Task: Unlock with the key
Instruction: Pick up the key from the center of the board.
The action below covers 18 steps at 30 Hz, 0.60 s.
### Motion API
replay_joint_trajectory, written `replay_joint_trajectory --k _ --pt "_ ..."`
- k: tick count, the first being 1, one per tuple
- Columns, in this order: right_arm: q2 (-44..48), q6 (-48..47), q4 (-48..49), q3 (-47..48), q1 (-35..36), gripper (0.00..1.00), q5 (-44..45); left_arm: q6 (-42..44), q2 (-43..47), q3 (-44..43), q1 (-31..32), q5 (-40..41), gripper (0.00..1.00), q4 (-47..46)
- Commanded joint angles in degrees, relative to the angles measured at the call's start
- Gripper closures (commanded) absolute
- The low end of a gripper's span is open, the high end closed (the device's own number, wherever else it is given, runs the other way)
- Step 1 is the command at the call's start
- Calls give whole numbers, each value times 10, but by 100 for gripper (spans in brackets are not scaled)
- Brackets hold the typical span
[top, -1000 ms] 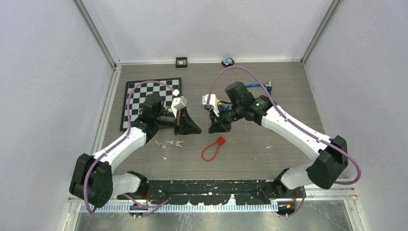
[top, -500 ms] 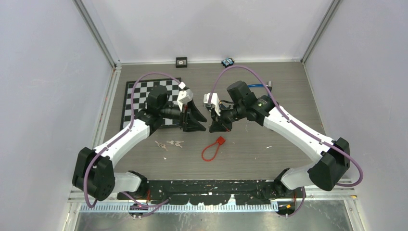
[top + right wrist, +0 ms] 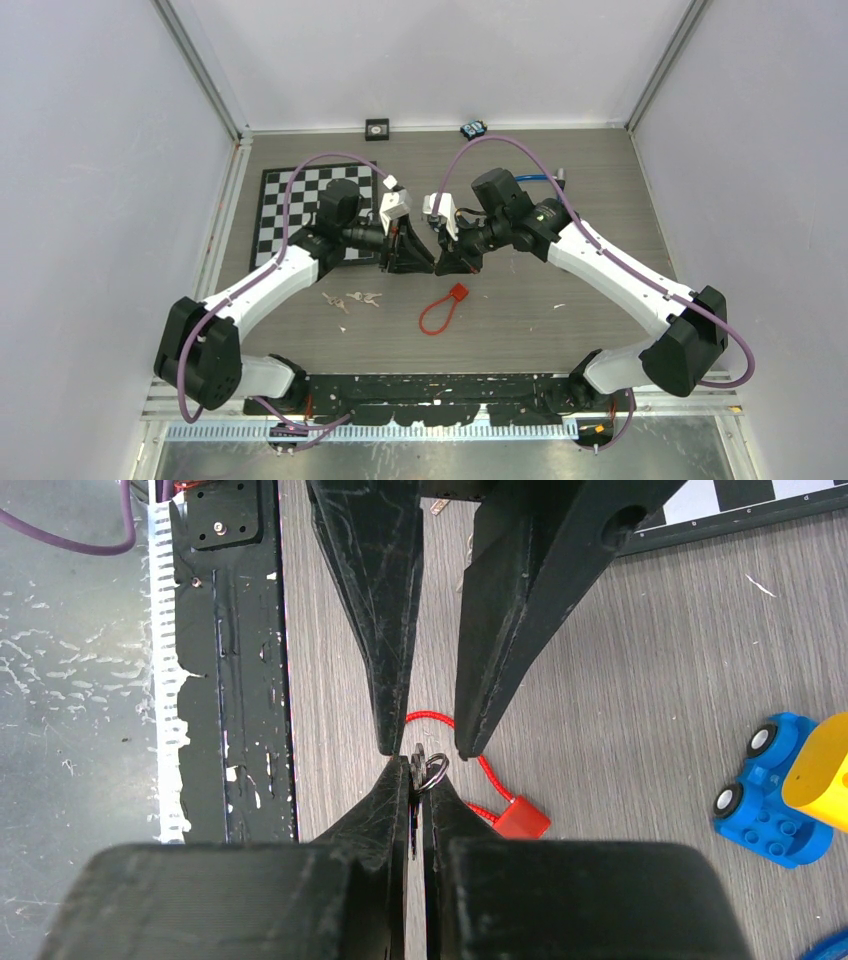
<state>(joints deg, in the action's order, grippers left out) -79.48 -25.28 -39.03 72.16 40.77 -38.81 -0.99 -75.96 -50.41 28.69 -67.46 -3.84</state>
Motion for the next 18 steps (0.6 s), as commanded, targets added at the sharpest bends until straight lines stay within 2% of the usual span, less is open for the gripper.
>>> replay_joint_trajectory --k 1,18 --pt "12 6 21 3 2 100 -6 8 -7 -28 7 1 72 -1" --pt "8 5 21 -7 2 99 -12 -16 3 -12 8 0 81 -41"
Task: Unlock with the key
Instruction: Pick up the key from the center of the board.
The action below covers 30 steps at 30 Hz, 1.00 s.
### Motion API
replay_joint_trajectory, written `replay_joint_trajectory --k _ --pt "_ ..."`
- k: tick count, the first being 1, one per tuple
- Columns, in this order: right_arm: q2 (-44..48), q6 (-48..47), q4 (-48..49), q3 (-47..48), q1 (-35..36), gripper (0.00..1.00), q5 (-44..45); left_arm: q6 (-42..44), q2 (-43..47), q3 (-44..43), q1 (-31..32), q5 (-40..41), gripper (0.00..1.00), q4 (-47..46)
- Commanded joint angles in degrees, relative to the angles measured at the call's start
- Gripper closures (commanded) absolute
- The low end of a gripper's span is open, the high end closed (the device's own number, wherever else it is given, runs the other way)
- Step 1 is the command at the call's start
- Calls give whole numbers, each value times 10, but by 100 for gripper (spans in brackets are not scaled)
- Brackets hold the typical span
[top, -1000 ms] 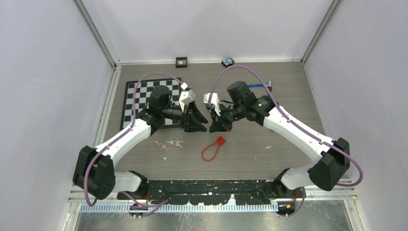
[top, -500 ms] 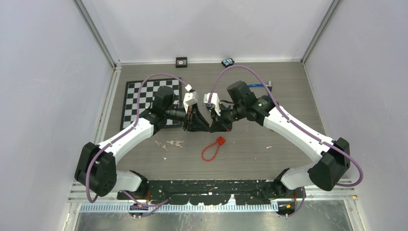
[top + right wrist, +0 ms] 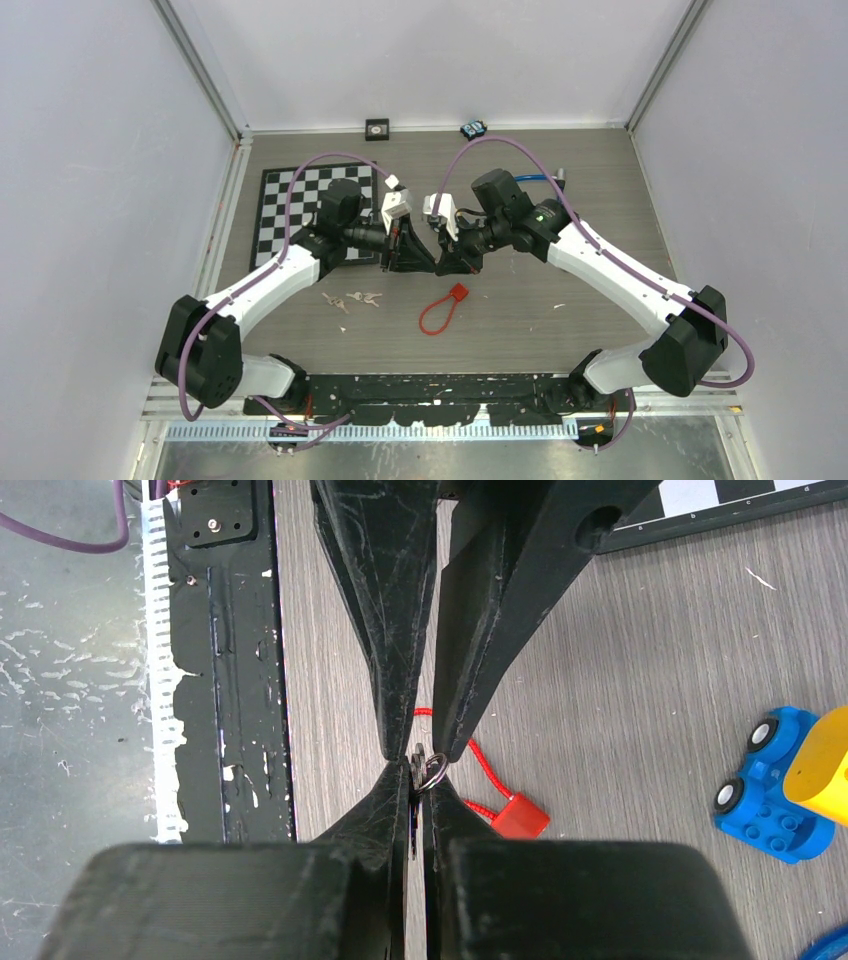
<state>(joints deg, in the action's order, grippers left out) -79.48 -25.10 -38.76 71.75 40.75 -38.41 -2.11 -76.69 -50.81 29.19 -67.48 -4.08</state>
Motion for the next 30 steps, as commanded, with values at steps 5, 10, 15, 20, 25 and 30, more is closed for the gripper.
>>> replay_joint_trajectory --k 5,10,15,20,25,30 --pt "9 1 18 -6 2 100 -17 -10 14 -1 3 -2 84 -50" --pt "7 5 19 -2 2 100 -18 -17 11 3 3 -3 90 -62" --pt "3 11 23 0 2 100 -15 -33 7 11 3 -9 100 -86" --pt "0 16 27 1 2 99 -8 -62 10 24 3 -10 100 -120" --pt "9 19 27 -3 2 86 12 -103 22 55 -1 -4 100 -184" --pt "22 20 27 -12 -1 76 23 -111 29 70 -8 -1 100 -198"
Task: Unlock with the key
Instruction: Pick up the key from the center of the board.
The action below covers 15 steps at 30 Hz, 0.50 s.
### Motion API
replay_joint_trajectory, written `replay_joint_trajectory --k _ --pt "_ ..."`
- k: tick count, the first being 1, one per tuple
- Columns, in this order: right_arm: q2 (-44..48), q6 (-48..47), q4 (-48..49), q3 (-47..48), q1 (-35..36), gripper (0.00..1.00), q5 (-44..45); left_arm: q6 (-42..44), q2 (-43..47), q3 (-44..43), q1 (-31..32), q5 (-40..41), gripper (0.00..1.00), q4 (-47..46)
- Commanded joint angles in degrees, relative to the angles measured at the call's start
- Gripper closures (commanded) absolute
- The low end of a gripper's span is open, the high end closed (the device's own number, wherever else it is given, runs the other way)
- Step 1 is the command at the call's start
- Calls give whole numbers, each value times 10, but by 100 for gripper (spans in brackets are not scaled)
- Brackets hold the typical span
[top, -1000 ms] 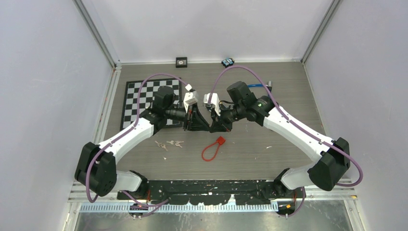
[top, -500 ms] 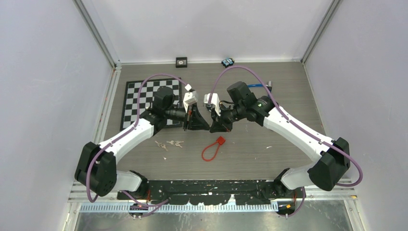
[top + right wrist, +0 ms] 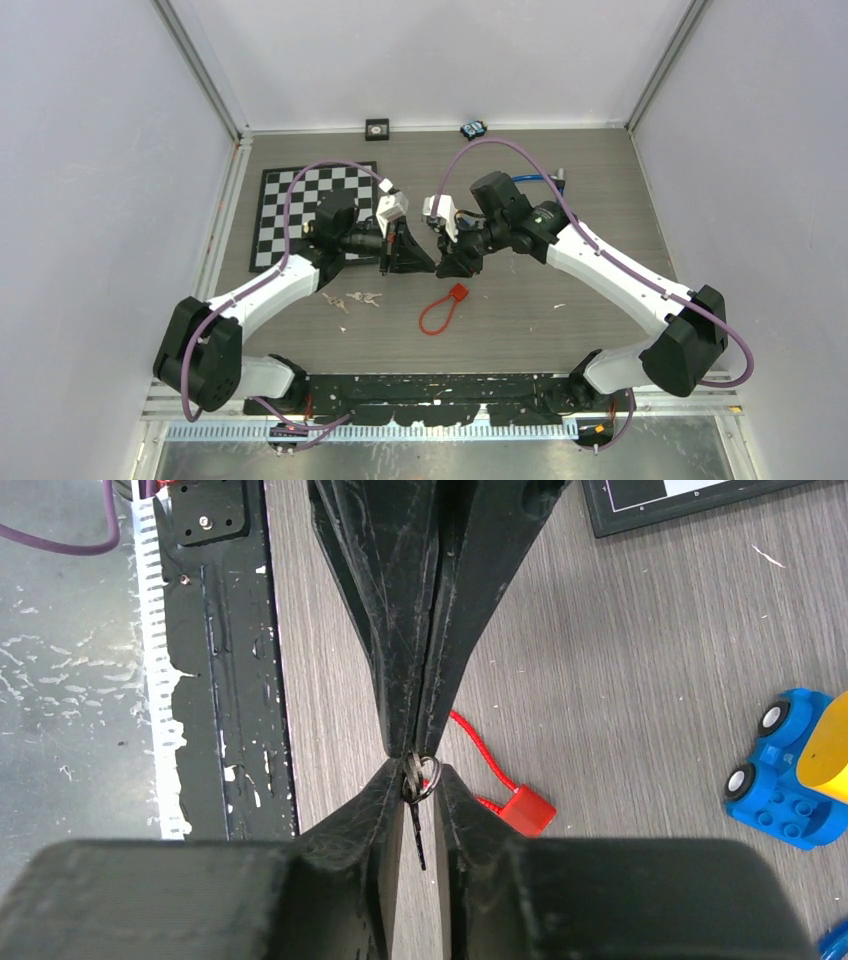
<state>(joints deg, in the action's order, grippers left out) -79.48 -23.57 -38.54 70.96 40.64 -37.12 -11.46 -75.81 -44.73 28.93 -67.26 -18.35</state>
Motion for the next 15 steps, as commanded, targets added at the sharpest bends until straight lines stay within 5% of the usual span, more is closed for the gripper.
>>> replay_joint_trajectory --k 1,8,15 --pt "24 5 25 -6 0 75 11 -17 21 10 -7 -3 100 -56" --pt "40 5 25 -12 -5 70 15 -7 25 15 -11 0 100 -46" --pt "43 6 22 -7 -6 78 11 14 26 12 -11 2 100 -19"
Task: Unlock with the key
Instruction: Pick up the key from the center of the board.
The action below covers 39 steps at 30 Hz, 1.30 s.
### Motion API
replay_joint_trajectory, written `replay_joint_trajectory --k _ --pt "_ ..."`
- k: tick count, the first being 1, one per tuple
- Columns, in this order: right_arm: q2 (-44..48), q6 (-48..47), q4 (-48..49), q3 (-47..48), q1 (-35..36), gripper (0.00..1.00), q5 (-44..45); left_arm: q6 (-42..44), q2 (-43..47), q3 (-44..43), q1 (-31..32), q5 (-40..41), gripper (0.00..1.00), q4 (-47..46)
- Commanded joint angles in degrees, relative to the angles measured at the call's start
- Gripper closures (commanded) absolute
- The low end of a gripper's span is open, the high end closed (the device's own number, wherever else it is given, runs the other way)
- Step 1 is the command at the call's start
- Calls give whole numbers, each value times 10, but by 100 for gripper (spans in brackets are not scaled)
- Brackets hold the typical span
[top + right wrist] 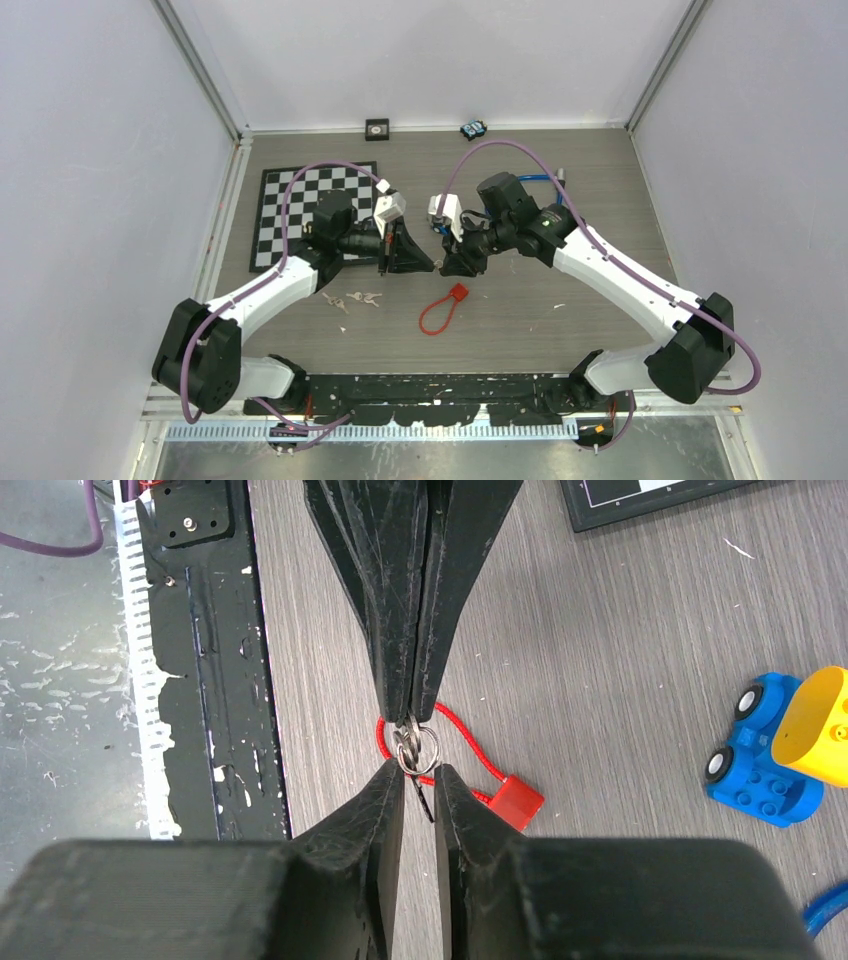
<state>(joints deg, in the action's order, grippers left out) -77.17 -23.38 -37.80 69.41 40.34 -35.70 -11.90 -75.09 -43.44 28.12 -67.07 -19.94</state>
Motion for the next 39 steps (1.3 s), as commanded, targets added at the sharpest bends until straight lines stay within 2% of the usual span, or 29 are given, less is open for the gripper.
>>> replay_joint_trajectory --k 1,13,29,37,39 --pt "20 4 14 9 -3 79 -4 19 19 -1 -3 -1 100 -1" --pt "35 -4 14 -1 -8 94 8 21 26 6 -4 -3 100 0" --pt "57 -18 5 -18 -19 99 15 2 29 19 -10 -9 100 -31" --pt "38 -24 -18 3 -19 100 -1 43 22 -2 -10 -3 100 15" --pt "31 -25 -23 11 -19 100 -3 51 20 -12 -10 -3 89 23"
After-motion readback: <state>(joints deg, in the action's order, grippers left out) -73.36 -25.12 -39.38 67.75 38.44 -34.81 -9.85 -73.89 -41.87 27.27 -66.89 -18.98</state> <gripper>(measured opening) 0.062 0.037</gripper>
